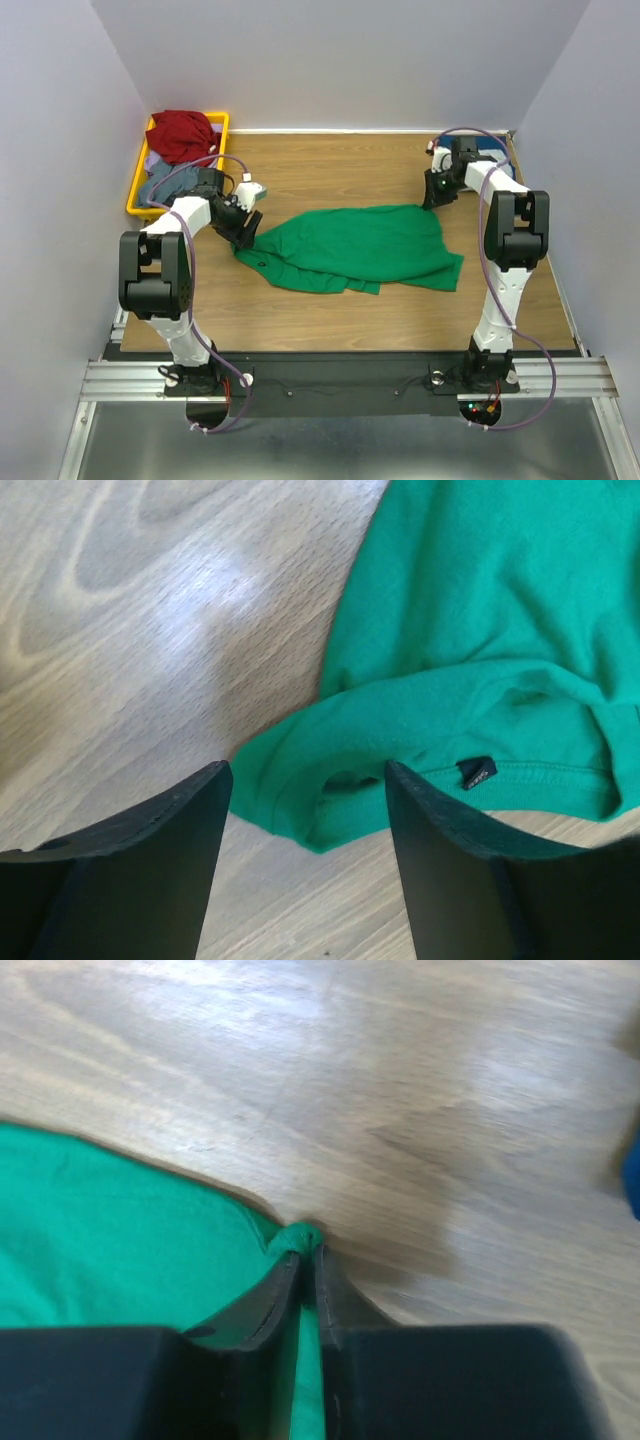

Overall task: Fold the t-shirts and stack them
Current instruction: Flatten the tshirt out

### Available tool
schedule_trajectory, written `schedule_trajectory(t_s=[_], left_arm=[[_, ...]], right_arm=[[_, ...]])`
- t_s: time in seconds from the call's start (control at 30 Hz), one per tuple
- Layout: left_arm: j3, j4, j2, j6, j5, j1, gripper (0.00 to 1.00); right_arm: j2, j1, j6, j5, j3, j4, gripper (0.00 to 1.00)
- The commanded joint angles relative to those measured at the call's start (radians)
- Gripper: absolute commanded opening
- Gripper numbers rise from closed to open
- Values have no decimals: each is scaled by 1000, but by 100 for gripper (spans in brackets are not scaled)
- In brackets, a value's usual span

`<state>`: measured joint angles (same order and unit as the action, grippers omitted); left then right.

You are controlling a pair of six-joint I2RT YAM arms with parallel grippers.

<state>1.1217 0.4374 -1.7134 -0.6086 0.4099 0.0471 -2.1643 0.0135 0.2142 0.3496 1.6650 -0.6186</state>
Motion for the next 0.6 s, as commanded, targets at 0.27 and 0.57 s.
schedule_trajectory(t_s=[0.27,0.57], left_arm=[[197,49,-9,24,73,-9,0],[476,-20,-31,101,52,-10,0]], right_arm=[[119,5,1,8,91,2,1],[106,65,-42,-38,426,2,1]])
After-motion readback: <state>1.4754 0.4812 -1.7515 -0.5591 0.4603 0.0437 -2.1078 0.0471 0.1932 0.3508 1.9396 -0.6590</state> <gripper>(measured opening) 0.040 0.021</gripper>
